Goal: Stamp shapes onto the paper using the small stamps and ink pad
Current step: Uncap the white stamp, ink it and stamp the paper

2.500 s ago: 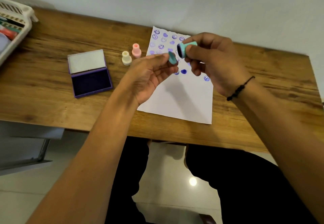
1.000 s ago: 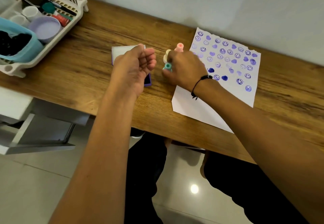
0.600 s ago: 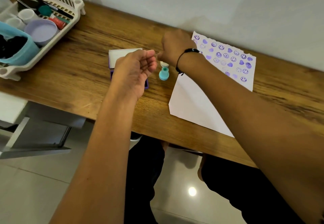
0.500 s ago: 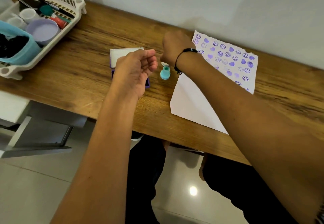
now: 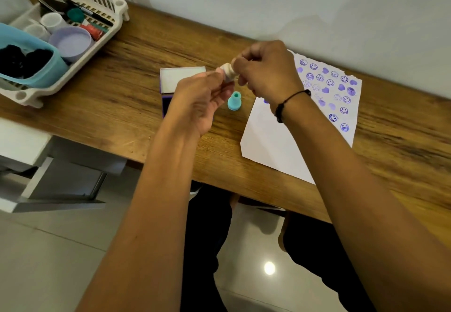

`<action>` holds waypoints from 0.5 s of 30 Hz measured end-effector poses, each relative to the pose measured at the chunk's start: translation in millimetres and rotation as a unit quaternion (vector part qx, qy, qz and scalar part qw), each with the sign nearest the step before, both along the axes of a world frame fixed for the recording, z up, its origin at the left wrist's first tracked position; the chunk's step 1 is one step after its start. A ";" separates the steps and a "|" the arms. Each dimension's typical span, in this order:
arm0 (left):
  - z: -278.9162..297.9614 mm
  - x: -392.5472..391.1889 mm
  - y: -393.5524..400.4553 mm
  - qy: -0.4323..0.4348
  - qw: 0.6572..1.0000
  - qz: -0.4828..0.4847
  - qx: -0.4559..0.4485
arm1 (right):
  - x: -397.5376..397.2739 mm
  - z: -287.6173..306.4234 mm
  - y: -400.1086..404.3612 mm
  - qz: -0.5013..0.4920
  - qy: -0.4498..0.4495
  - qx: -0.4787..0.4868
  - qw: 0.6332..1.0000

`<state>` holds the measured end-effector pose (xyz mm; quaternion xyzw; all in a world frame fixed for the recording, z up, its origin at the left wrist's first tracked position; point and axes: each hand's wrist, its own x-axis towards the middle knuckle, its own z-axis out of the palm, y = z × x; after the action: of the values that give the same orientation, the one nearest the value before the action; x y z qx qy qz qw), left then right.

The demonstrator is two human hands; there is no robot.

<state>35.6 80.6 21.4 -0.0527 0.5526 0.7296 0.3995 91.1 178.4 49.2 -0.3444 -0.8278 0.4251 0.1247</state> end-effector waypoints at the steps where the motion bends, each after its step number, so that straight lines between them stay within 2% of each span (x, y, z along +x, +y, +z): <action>1: 0.7 -0.2 -1.0 0.004 1.000 -0.003 -0.004 | 1.5 0.2 0.8 0.005 -0.001 -0.011 1.000; 7: 2.9 -4.2 -6.2 0.021 0.999 -0.012 -0.022 | 1.2 2.8 -1.0 0.015 -0.003 -0.040 0.999; 15: 6.8 -14.1 -20.7 0.011 1.000 0.008 0.024 | -9.4 -1.8 -20.9 -0.003 0.036 -0.028 0.999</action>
<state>21.5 59.9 28.2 -0.0391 0.5390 0.7462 0.3888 81.7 157.5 47.4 -0.3344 -0.8093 0.4603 0.1460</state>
